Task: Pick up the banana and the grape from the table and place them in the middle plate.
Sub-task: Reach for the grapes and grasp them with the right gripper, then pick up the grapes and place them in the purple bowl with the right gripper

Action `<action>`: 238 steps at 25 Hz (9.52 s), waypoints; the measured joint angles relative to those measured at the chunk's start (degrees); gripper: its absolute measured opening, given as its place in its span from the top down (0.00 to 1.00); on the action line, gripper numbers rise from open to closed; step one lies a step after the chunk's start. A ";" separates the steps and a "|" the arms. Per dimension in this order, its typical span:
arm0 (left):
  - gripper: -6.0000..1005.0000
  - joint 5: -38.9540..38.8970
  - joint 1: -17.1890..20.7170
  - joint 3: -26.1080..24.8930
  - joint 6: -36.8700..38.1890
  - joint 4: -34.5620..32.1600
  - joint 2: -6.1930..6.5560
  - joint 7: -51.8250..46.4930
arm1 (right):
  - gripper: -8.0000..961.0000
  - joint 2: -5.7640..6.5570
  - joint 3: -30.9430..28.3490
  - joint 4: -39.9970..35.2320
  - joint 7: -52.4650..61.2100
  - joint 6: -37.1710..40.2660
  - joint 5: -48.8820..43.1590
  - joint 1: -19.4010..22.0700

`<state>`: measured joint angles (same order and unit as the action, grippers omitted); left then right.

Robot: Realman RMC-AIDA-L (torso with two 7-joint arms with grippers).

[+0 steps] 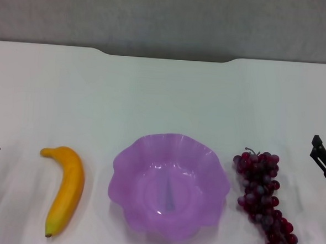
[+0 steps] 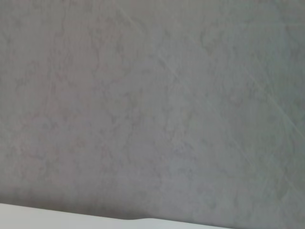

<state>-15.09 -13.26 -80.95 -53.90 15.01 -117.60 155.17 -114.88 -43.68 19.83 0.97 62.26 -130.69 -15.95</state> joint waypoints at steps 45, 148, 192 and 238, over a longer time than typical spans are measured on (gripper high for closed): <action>0.10 -0.18 -0.18 -0.09 2.95 -0.16 0.27 0.30 | 0.07 0.42 -28.57 52.58 -33.76 -72.93 -0.84 12.35; 0.10 -0.20 -0.47 -0.17 2.39 -0.16 0.35 0.23 | 0.64 0.20 -17.21 39.67 -33.67 -62.84 0.45 9.63; 0.10 -0.20 -0.41 -0.17 2.77 -0.16 0.27 0.31 | 0.78 0.50 -16.43 50.98 -33.76 -55.67 -7.88 15.71; 0.10 -0.99 -0.69 -0.08 2.40 -0.13 0.26 0.40 | 0.79 0.53 -5.95 55.45 -33.08 -53.19 -12.58 9.38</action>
<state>-16.08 -13.95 -81.03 -51.50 14.89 -117.34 155.57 -114.35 -49.63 75.28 -32.11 9.07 -143.27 -6.58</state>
